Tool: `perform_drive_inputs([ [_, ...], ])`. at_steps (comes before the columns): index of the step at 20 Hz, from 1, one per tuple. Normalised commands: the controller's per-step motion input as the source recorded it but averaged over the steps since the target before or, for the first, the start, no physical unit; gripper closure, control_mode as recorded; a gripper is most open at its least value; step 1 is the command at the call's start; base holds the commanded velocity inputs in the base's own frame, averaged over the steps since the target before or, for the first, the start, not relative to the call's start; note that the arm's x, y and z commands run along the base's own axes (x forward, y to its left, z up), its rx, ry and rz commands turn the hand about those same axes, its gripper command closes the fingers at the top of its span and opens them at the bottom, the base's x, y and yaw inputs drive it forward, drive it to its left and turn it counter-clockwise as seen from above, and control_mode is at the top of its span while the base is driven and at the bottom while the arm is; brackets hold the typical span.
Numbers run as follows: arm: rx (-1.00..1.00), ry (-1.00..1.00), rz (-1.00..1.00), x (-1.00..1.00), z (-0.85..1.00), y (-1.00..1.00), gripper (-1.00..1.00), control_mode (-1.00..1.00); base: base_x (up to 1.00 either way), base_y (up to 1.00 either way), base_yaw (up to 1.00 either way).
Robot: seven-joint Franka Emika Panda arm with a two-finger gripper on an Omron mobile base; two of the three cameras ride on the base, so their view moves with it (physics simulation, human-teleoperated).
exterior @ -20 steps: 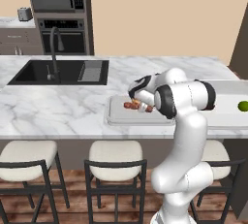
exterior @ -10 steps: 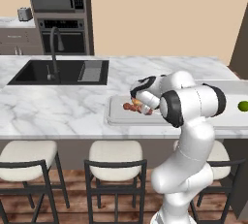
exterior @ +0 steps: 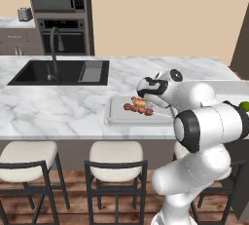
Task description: Place the cold items (sweet potato and lime) from the fridge in one tupperware on the dining counter. Place the warm items (hot dog and kebab skewer) in the stove area in another tupperware.
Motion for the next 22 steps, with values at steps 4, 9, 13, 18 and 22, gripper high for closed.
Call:
perform_drive_inputs([
  [4, 0.0, -0.01, -0.13, -0.56, 0.84, 0.07, -1.0, -1.0, 0.0, 0.0, 0.0],
  [9, 0.0, 0.0, -0.2, -0.66, 0.79, 0.01, -1.0, -1.0, 0.0, 0.0, 0.0],
  [13, 0.0, 0.0, -0.27, -0.7, 0.68, 0.0, -1.0, -1.0, 0.0, 0.0, 0.0],
  [18, 0.0, -0.03, -0.23, -0.86, 0.57, 0.02, -1.0, -1.0, 0.0, 0.0, 0.0],
  [22, 0.04, -0.06, -0.18, -0.89, 0.5, 0.0, -1.0, -1.0, 0.0, 0.0, 0.0],
])
